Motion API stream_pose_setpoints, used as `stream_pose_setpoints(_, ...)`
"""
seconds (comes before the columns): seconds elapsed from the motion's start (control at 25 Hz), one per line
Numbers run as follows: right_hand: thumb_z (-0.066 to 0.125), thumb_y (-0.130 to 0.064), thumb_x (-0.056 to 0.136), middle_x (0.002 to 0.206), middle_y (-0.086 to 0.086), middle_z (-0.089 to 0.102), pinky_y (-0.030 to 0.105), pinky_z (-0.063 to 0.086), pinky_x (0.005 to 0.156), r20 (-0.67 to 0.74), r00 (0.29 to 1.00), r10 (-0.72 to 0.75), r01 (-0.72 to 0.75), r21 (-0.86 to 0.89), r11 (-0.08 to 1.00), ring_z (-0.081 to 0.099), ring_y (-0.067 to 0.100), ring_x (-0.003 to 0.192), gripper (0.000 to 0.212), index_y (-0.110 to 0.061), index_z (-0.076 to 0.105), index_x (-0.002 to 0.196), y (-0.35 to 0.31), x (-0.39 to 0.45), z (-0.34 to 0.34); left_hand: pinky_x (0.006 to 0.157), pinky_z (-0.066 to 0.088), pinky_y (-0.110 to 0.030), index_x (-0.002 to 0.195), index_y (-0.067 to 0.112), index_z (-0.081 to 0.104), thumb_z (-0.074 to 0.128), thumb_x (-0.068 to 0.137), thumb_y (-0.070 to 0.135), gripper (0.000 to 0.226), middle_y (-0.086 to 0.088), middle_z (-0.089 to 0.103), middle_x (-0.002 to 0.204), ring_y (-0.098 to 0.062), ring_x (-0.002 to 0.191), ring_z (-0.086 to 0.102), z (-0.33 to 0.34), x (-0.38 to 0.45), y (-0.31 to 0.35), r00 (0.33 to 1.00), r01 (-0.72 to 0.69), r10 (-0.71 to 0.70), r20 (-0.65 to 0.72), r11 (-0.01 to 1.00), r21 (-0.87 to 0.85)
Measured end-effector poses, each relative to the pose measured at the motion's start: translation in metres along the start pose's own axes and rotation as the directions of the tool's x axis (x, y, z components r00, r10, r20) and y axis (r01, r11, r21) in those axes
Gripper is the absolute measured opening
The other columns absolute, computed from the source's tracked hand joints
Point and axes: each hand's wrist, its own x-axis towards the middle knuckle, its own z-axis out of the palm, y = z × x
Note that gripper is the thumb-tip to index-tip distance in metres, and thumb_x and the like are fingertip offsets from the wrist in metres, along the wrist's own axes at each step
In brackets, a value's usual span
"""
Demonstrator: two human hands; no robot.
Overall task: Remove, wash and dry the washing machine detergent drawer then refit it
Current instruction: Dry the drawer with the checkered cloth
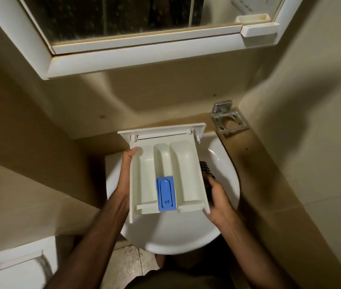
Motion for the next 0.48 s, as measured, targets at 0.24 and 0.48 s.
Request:
stream_pose_setpoints(0.24, 0.060, -0.060, 0.096, 0.129, 0.011, 0.072, 0.054, 0.048, 0.110, 0.147, 0.988, -0.040, 0.046, -0.041, 0.998, 0.066, 0.034, 0.123, 0.055, -0.020, 0.072, 0.132, 0.004, 0.007, 0.008, 0.098, 0.054, -0.041, 0.128, 0.030, 0.070, 0.044, 0.094, 0.073, 0.060, -0.006, 0.073, 0.122, -0.024, 0.108, 0.071, -0.013, 0.021, 0.000, 0.996, -0.065, 0.039, 0.083, 0.941, 0.332)
stream_pose_setpoints(0.48, 0.056, -0.067, 0.097, 0.140, 0.009, 0.066, 0.063, 0.041, 0.115, 0.130, 0.968, -0.213, 0.229, -0.120, 0.966, 0.062, 0.034, 0.131, 0.059, -0.030, 0.064, 0.141, 0.011, 0.010, 0.006, 0.061, 0.049, -0.023, 0.083, 0.035, 0.075, 0.064, 0.094, 0.056, 0.026, 0.012, 0.068, 0.068, -0.006, 0.063, 0.065, -0.016, 0.019, -0.016, 0.835, -0.307, 0.539, -0.114, 0.627, 0.716)
